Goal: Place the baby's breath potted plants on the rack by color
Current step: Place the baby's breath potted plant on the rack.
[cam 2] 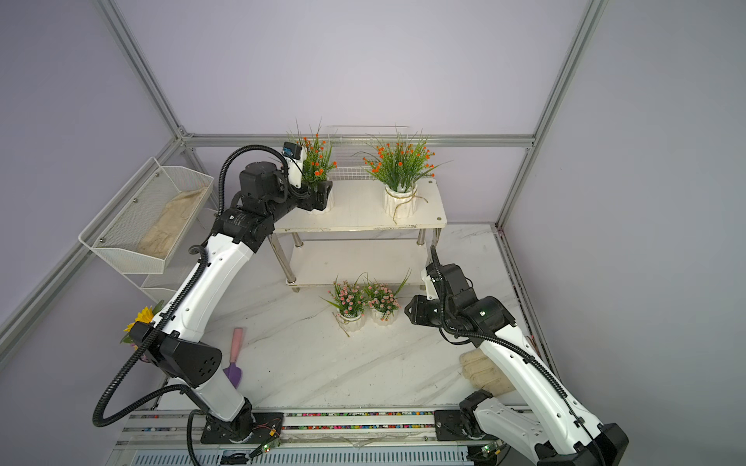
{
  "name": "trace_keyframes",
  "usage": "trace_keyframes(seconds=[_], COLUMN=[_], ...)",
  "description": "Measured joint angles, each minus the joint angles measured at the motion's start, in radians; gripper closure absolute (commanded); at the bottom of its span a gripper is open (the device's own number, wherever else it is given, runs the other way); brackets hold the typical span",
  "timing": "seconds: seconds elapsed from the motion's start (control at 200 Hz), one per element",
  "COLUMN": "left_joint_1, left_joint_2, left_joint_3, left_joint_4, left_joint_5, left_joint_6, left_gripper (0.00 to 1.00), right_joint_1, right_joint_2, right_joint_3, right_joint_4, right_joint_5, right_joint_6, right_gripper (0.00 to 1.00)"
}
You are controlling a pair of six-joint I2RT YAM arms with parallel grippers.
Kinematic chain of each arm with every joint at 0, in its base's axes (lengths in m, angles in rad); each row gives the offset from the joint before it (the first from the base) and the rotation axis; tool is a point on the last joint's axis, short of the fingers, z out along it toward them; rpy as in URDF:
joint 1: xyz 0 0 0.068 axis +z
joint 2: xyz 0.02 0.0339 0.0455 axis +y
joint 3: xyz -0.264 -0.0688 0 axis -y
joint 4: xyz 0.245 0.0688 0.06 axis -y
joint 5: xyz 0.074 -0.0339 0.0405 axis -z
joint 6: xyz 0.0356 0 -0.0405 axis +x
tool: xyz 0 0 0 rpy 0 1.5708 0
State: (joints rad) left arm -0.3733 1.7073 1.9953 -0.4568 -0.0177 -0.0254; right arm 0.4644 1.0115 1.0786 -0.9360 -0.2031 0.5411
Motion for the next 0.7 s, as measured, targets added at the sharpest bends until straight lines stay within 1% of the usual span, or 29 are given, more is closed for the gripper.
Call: trace_keyframes(seconds=[0.29, 0.365, 0.405, 0.49, 0.585, 0.7], left_joint_1=[0.0, 0.0, 0.0, 0.0, 0.0, 0.0], left_joint_2=[-0.005, -0.029, -0.055, -0.139, -0.262, -0.419], left_joint_3=[0.003, -0.025, -0.059, -0.176, -0.32, -0.46], left_joint_4=[0.023, 0.031, 0.04, 0.073, 0.107, 0.143], left_joint_5=[0.019, 0.025, 0.028, 0.037, 0.04, 0.042], left_joint_6=[-0.011, -0.02, -0.026, -0.042, -0.06, -0.074], left_gripper=[0.0, 0.0, 0.0, 0.0, 0.0, 0.0], right_joint_1=[0.0, 0.0, 0.0, 0.0, 0.0, 0.0], right_joint_2=[0.0, 0.0, 0.0, 0.002, 0.008, 0.02], right_joint_3=[0.0, 0.0, 0.0, 0.0, 0.0, 0.0], right_joint_4=[0.0, 0.0, 0.0, 0.001, 0.002, 0.009], right_joint_5=[0.001, 0.003, 0.003, 0.004, 0.004, 0.004], right_joint_6=[-0.001, -0.004, -0.004, -0.005, -0.008, -0.008], right_gripper=[0.64, 0.64, 0.63, 0.63, 0.63, 0.63])
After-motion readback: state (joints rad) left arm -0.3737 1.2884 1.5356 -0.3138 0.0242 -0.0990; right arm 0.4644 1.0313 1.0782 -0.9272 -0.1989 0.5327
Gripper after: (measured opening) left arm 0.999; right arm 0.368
